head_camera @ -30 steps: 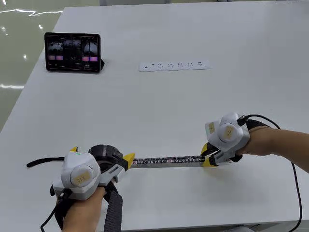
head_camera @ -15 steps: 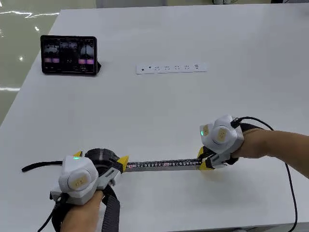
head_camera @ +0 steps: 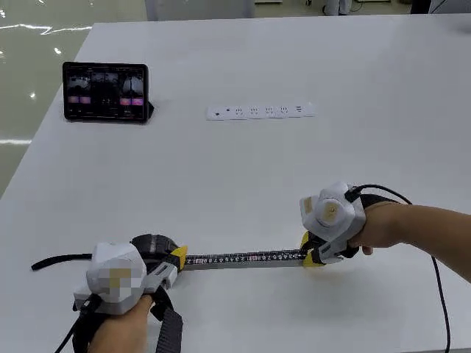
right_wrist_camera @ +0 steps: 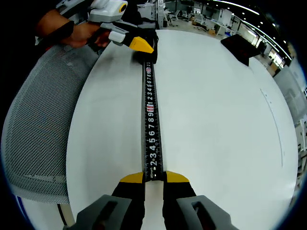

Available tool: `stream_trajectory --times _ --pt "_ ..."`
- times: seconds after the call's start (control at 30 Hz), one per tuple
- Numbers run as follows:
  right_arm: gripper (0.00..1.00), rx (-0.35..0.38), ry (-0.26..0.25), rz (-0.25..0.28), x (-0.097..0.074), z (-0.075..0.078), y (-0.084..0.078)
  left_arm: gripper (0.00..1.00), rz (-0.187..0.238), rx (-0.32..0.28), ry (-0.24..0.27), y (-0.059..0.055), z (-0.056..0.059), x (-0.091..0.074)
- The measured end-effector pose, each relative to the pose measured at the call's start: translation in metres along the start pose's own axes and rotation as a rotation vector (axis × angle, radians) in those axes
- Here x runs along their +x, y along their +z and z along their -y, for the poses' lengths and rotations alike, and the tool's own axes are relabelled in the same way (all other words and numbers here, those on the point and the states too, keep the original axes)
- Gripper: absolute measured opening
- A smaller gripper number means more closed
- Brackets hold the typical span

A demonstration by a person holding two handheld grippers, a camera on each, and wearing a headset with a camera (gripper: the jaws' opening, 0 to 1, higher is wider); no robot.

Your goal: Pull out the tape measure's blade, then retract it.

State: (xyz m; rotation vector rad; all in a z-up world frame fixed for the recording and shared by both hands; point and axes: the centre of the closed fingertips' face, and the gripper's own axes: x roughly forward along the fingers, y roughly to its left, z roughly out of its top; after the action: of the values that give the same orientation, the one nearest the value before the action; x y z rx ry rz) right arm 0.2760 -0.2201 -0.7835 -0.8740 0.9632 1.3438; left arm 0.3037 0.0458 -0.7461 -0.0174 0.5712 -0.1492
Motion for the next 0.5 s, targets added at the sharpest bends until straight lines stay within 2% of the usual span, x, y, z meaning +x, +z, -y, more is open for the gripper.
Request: stream_trajectory --times 0.07,0.5 --pt "0.09 -0.002 -0.001 -0.003 0.0003 0.0006 0.0006 0.60 -0.014 0.003 -0.008 -0.0007 -0.0007 -0.0001" --pt "0.09 0.037 0.008 0.001 0.0011 -0.0001 0.0030 0.60 -0.014 0.013 -0.022 -0.0016 -0.0001 -0.0009"
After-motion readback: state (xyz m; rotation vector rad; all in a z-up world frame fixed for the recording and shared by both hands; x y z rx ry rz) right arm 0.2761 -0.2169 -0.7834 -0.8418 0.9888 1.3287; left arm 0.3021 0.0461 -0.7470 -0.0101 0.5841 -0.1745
